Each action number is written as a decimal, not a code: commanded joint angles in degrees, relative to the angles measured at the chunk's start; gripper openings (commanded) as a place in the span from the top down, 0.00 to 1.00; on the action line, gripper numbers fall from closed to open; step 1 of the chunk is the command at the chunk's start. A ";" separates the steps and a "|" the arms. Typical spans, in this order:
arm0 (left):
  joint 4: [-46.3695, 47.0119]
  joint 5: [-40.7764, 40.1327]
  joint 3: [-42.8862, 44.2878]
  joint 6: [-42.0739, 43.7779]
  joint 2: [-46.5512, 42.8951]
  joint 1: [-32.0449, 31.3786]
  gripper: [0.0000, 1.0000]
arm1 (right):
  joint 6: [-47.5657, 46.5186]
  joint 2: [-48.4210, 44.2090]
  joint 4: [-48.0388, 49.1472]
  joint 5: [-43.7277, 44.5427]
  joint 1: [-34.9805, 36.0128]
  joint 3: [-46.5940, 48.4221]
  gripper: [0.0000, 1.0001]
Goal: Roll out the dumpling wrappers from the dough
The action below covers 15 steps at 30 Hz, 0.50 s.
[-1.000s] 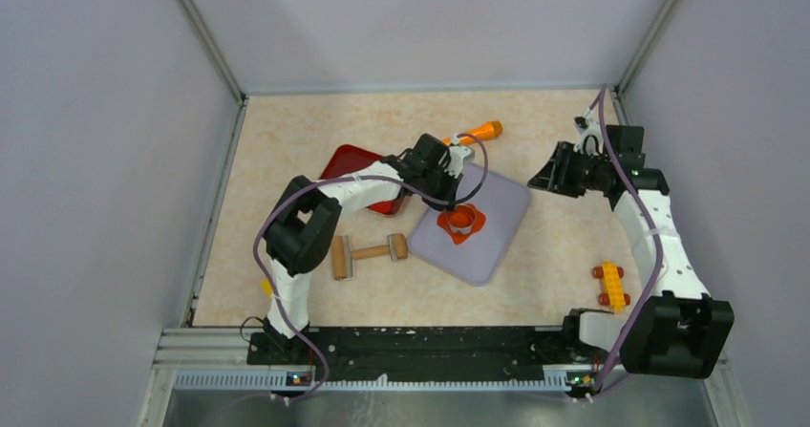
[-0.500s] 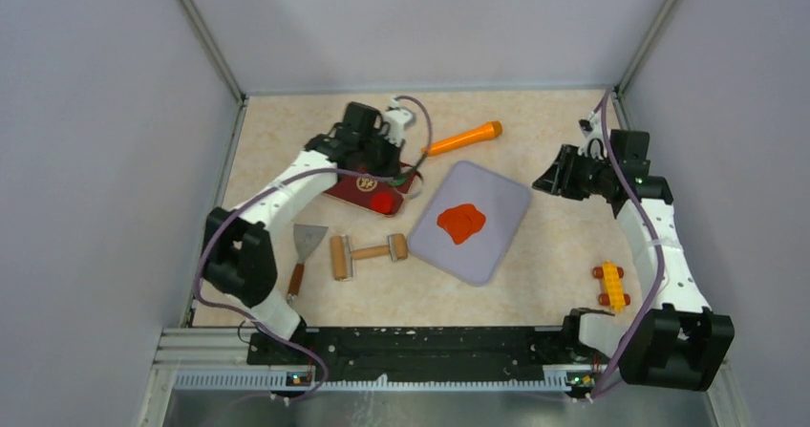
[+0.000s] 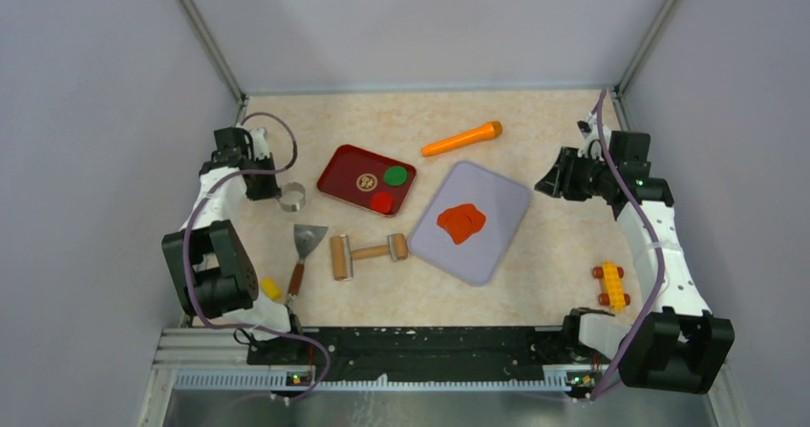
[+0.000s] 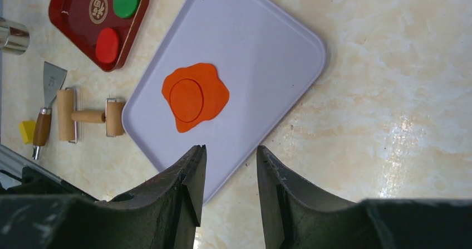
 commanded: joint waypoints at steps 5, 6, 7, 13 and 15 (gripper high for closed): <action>1.54 -4.71 -5.81 -5.47 -0.42 4.38 1.00 | -1.89 -0.27 1.42 0.24 -0.66 0.18 0.60; 1.79 -5.06 -6.75 -5.94 -0.65 4.71 1.00 | -2.01 -0.20 1.50 0.25 -0.66 0.22 0.60; 2.14 -5.21 -7.67 -6.32 -0.82 4.98 1.00 | -2.16 -0.13 1.54 0.25 -0.66 0.13 0.60; 2.21 -6.91 -10.96 -9.46 -3.38 7.57 1.00 | -2.65 -0.04 1.36 0.25 -0.66 0.11 0.60; 2.06 -6.83 -11.91 -11.26 -4.19 9.47 1.00 | -2.79 0.06 1.55 0.38 -0.66 -0.06 0.60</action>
